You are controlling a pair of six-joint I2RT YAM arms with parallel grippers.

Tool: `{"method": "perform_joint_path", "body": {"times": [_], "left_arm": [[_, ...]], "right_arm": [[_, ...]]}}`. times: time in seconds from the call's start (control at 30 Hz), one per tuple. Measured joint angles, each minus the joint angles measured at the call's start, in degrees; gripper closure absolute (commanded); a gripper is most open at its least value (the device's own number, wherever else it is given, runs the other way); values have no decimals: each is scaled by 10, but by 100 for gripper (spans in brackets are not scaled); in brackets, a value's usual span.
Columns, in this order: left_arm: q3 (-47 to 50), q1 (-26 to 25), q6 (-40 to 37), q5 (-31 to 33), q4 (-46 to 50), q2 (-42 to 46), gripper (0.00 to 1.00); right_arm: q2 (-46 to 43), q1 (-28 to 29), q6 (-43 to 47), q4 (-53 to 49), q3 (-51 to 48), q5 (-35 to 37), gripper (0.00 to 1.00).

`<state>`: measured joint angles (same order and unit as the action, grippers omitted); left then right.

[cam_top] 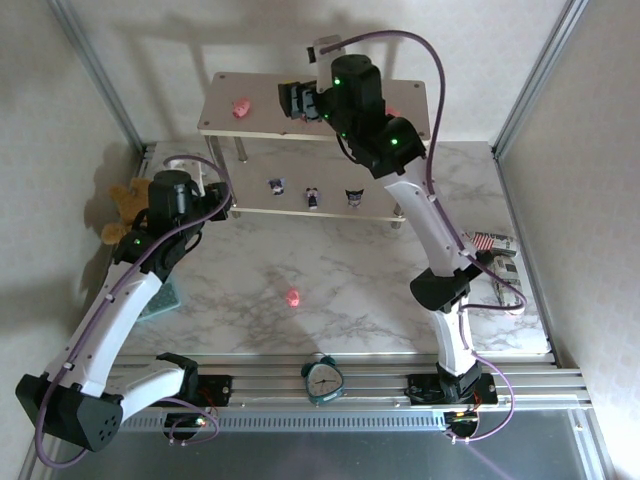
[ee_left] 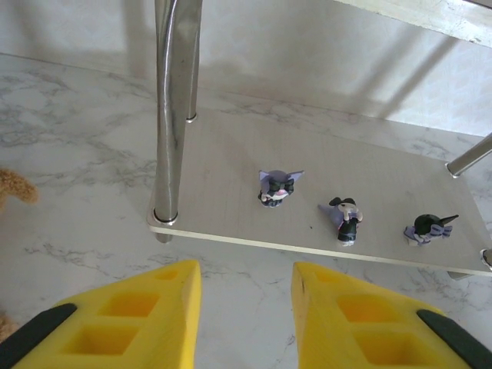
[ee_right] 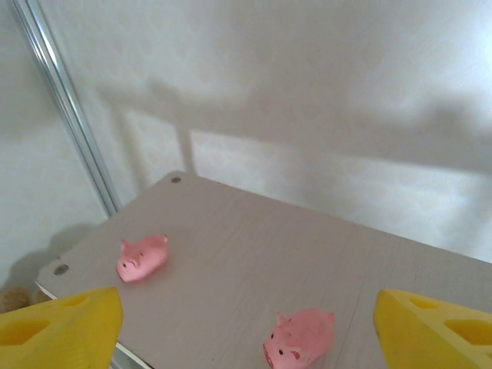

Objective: Place and organize the plastic toys onto the shelf

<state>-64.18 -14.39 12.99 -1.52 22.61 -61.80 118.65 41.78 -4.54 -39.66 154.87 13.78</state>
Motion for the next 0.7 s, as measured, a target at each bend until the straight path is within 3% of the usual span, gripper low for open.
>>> {"method": "perform_joint_path", "body": {"times": [0.3,0.37,0.53,0.7], "left_arm": [[-9,8,-4,-9,0,-2,61],[-12,16,-4,-9,-6,-3,59],[-14,51,-4,-7,-20,-3,57],[-5,114,5,-4,-42,-1,54]], "right_arm": [[-10,0,-33,-33,-15,-4,17],[-22,1,-34,-31,-45,-3,22],[-93,3,-27,-28,-164,18,47],[-260,3,-10,-10,-358,84,46]]}}
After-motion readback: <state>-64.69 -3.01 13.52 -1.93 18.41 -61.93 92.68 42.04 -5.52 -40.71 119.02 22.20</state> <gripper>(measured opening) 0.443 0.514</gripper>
